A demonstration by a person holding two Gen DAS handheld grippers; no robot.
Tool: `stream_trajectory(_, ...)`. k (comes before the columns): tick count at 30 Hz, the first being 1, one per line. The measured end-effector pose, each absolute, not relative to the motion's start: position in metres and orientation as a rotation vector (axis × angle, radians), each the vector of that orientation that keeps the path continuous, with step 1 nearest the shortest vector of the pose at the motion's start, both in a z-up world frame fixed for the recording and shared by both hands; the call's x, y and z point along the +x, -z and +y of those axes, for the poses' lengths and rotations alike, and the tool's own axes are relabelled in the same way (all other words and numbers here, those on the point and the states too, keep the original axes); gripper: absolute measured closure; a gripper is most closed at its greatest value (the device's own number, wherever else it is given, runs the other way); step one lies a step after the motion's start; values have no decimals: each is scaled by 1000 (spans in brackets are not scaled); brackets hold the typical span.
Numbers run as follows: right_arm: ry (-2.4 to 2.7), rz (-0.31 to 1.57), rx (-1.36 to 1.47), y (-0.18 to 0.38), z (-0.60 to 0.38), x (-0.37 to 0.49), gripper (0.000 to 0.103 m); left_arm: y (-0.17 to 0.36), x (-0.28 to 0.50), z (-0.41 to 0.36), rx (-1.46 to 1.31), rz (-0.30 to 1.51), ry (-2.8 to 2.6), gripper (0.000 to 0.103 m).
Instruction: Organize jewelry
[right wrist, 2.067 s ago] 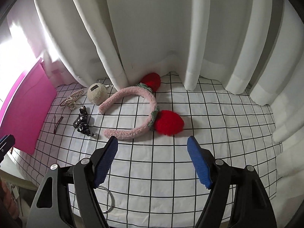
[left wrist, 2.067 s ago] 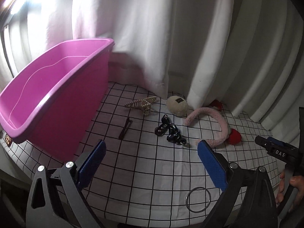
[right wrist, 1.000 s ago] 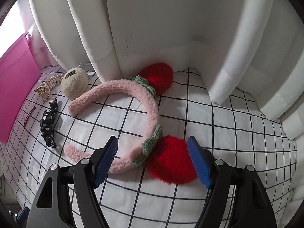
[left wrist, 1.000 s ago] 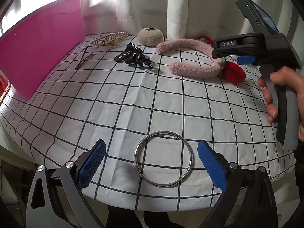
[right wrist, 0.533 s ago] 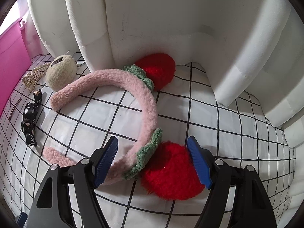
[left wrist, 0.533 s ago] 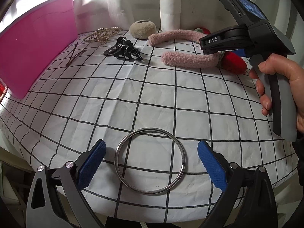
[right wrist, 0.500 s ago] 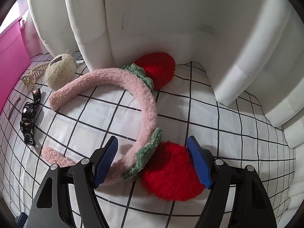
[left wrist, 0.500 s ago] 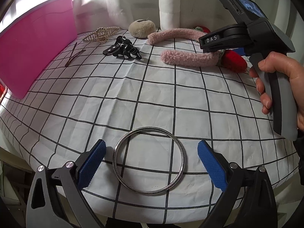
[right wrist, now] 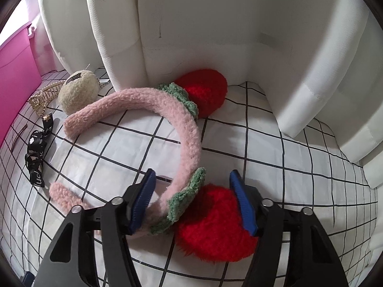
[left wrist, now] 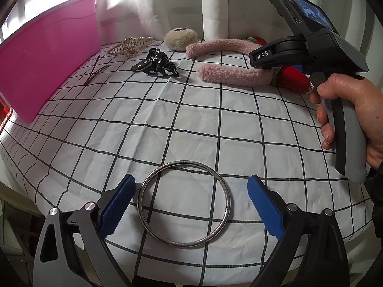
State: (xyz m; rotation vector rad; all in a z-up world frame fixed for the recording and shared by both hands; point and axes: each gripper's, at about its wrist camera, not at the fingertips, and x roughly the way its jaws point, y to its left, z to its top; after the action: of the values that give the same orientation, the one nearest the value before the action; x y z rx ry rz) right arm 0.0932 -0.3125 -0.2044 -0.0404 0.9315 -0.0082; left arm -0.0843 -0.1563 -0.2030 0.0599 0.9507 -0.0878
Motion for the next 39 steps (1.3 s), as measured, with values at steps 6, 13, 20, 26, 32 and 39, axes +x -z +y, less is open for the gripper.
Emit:
stream_trajectory(6,21,913,-66,204,-307,88,62,200,-87,-159,67,950,118,33)
stream_trajectory(13,14,873,-44,192,-304,73,76,194,-77,-147,39,964,110,34)
stream_trajectory(20,-10,864,-4,184,-308,53,86,173,-65,-129,23,911,85,34)
stream_trajectory(26,-7,860,13,175,-314,36,92,150,-53,-115,25,867,69,34)
stream_trajectory(32,7,845,39,165,-325,38,94,130,-40,-100,30,837,62,34)
stream_trajectory(39,30,784,25,139,-329,26,95,108,-26,-89,34,804,73,34)
